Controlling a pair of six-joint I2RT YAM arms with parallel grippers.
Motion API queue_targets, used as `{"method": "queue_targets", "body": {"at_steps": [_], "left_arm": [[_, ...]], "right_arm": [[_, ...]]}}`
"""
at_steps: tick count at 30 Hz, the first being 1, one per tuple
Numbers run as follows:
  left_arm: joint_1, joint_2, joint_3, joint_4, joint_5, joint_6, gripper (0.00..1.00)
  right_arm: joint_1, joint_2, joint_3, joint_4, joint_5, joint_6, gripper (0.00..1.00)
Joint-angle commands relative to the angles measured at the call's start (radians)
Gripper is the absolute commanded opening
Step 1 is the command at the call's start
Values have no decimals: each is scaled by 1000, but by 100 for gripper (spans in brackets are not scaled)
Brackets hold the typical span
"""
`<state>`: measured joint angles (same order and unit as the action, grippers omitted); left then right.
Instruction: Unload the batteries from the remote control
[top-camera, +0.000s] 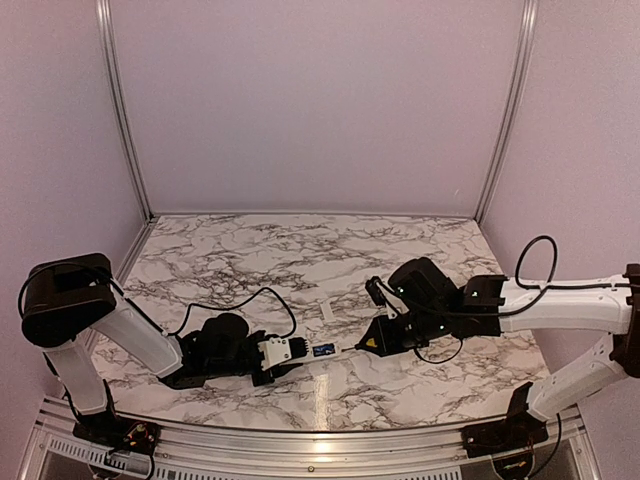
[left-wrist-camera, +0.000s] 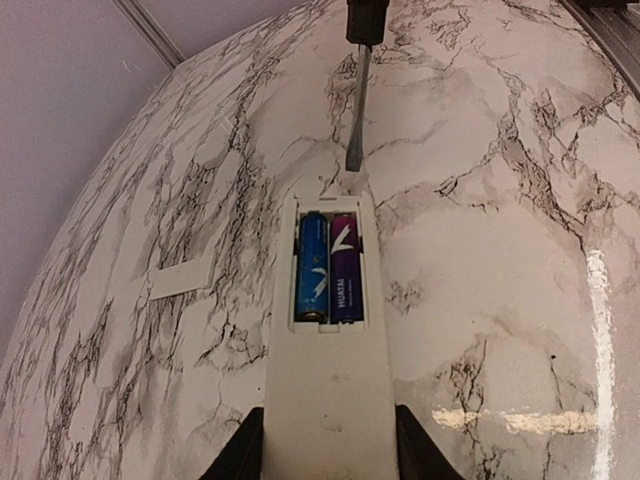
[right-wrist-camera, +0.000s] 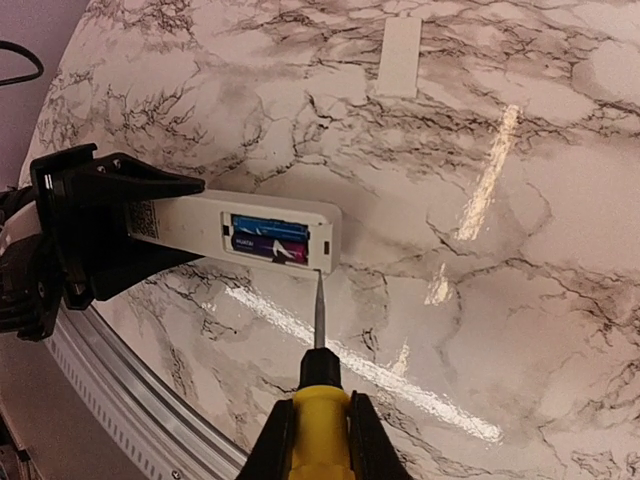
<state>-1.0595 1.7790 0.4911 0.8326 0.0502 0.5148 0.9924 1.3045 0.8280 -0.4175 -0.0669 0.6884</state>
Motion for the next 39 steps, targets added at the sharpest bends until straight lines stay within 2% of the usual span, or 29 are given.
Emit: {"method": "queue_targets", "body": {"at_steps": [1,19,39], "left_arm": [[-8,4,-3,33,-23,18,0],[-9,11,-8,33,-29,17,0],[-10,16,-1,26,-42,18,0]], "right_arm": [[15,21,54,29,-9,23,0],[17,94,78,93,29,21,0],[16,128,109,51,62,8,0]]}}
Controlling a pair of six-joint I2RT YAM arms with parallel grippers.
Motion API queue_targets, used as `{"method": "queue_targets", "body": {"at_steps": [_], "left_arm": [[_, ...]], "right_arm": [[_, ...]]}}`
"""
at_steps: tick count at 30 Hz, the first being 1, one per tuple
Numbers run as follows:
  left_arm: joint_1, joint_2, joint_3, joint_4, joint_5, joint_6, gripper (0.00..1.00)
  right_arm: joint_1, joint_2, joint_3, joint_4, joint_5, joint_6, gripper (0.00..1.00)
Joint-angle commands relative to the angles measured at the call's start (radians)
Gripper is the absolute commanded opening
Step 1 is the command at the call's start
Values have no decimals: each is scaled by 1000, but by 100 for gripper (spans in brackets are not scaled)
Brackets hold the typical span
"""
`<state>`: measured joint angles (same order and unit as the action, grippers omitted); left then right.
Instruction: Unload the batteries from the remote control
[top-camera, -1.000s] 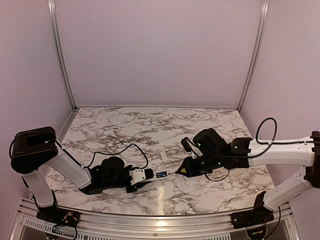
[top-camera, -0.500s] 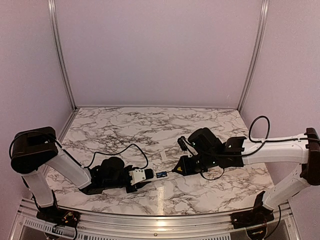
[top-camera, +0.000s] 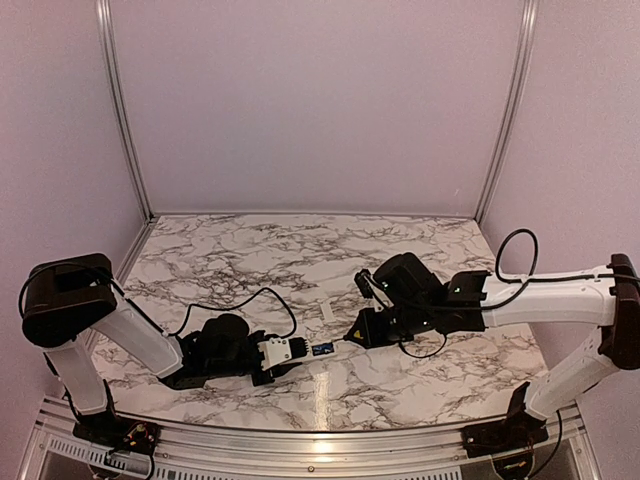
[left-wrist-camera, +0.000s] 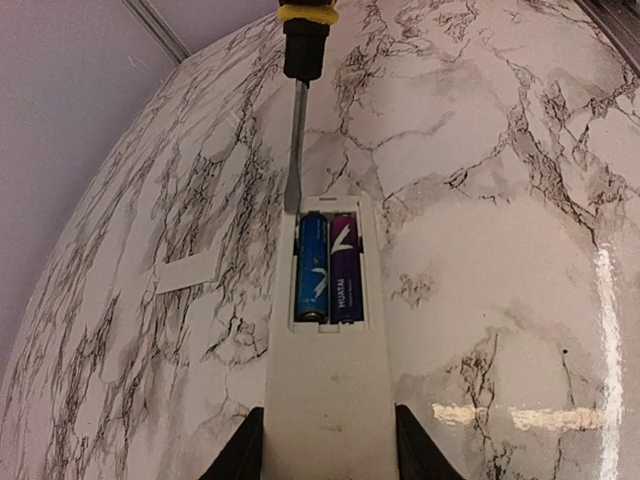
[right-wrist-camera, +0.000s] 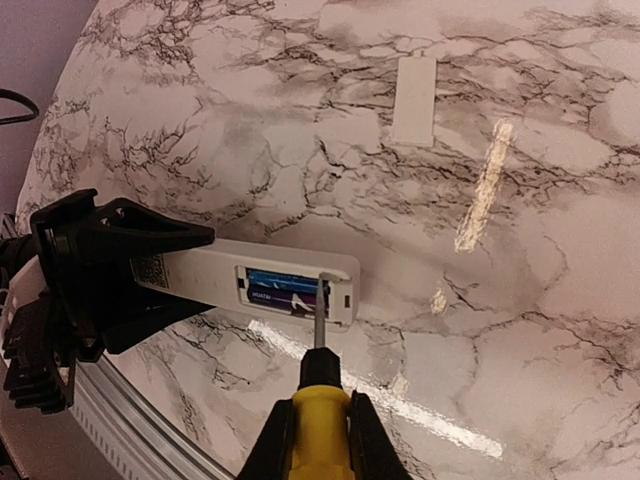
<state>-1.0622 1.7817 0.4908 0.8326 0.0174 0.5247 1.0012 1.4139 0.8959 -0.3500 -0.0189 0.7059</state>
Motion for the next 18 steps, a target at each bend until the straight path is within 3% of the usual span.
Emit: {"method": "queue_targets", "body": {"at_steps": [1,18], "left_arm": [[-7,14,0,25,-10,8,0],[-8,13,2,19,-10,8,0]], "right_arm": [[7,19,42,-20,14,-7,0],[7,36,36,-34,14,2,0]]}}
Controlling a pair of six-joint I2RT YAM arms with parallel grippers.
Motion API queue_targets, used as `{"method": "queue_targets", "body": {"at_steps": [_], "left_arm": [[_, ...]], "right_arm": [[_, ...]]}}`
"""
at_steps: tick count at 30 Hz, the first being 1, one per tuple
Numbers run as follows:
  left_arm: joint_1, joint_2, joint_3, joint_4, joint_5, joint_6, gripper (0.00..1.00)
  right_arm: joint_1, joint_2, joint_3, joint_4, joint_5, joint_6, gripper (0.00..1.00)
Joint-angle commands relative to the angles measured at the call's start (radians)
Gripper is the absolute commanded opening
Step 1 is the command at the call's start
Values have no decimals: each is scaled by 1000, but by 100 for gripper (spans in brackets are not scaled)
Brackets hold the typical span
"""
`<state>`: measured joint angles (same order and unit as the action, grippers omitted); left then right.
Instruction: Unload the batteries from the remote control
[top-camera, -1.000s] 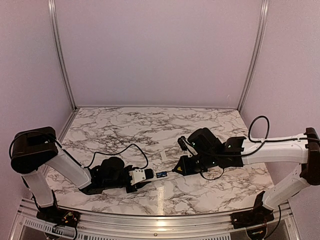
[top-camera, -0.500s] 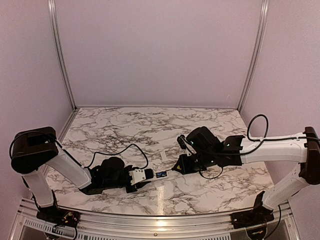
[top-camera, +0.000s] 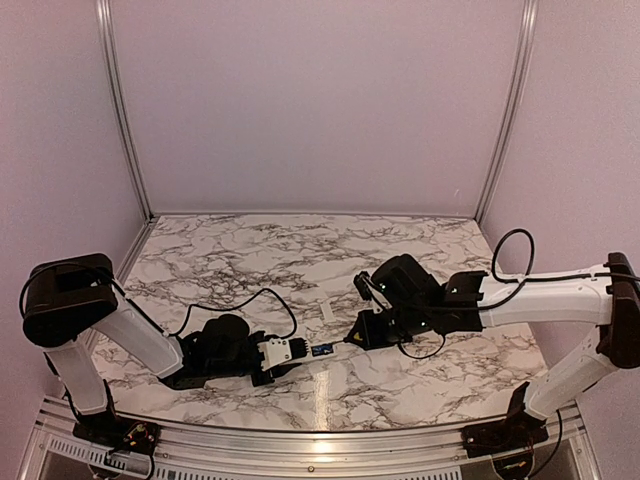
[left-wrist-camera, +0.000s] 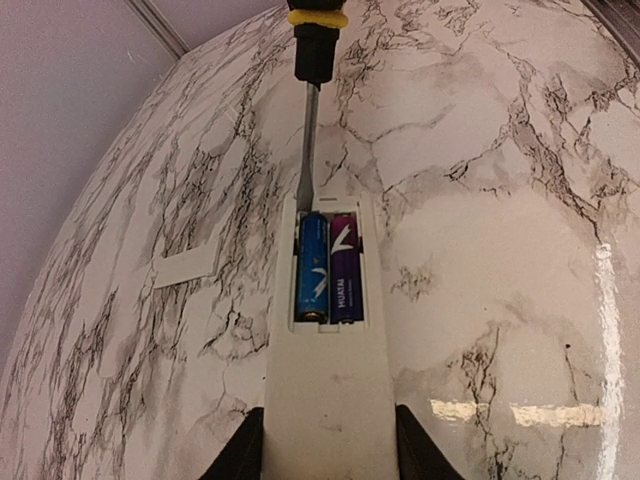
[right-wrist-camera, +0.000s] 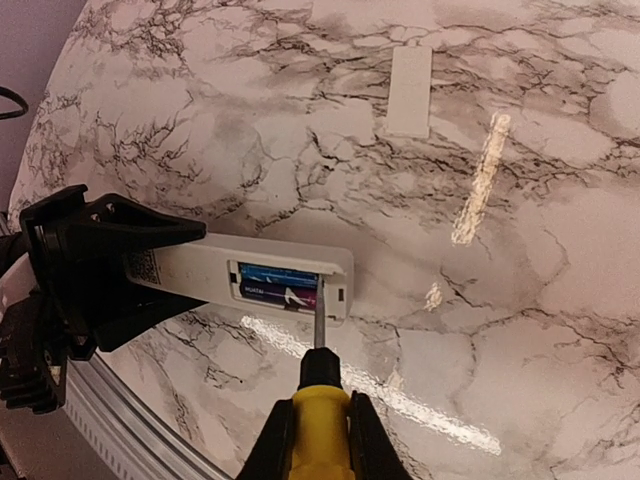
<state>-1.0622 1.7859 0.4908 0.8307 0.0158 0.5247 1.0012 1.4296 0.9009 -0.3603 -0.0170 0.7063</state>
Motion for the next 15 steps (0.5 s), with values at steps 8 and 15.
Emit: {"method": "queue_targets", "body": {"at_steps": [8,15], "left_arm": [[-8,12,5,19,-8,8,0],[-10,11,4,18,-9,10,0]], "right_arm": [[7,18,27,-25,13,6,0],[8,30,30,-11,12,1,0]]}}
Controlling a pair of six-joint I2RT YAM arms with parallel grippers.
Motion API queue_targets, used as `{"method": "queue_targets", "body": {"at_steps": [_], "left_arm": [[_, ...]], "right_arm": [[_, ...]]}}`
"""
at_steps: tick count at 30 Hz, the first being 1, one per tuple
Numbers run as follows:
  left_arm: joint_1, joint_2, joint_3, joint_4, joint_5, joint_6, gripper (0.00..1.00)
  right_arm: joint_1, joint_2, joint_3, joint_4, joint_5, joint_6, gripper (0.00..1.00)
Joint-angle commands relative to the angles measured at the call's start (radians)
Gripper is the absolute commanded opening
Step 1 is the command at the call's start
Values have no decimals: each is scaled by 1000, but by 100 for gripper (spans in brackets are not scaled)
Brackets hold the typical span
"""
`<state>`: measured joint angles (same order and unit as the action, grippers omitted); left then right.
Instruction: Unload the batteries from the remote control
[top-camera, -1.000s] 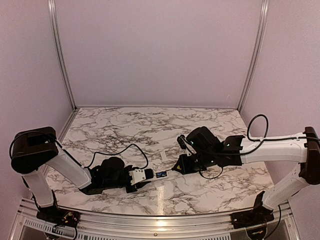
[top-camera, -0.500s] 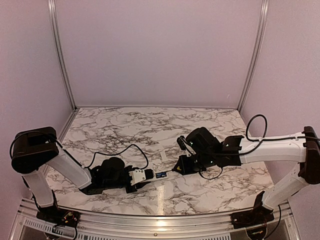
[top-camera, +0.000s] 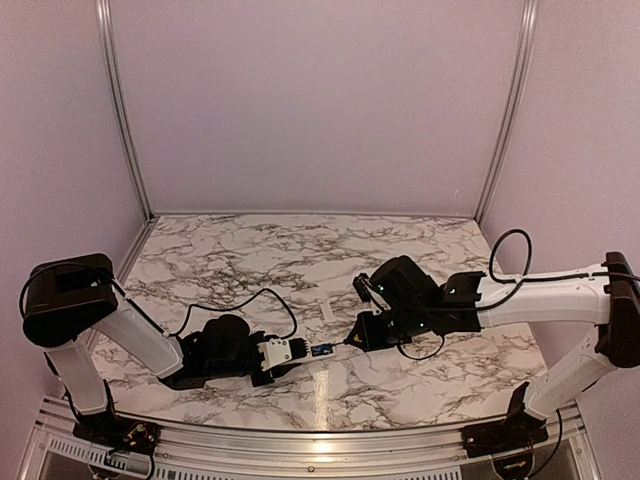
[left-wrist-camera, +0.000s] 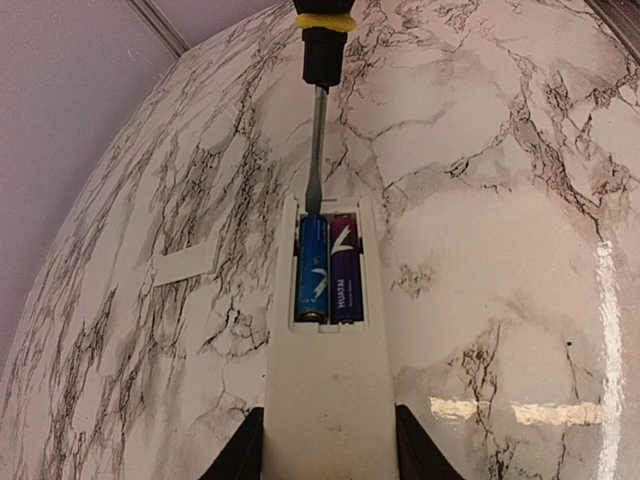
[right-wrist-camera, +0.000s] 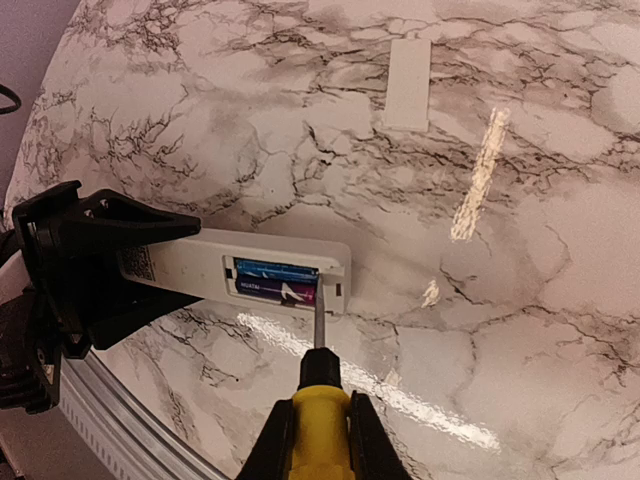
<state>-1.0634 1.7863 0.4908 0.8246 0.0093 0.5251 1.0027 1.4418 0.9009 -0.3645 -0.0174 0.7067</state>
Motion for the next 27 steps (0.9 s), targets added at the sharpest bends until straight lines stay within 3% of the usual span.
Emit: {"method": "queue_targets", "body": {"at_steps": [1,27], "left_arm": [[-9,10,5,24,-2,10,0],[-15,21,20,-5,8,15,0]], "right_arm": [[7,19,31,-4,13,-2,0],[9,109,66,28,-57,-73,0]]}}
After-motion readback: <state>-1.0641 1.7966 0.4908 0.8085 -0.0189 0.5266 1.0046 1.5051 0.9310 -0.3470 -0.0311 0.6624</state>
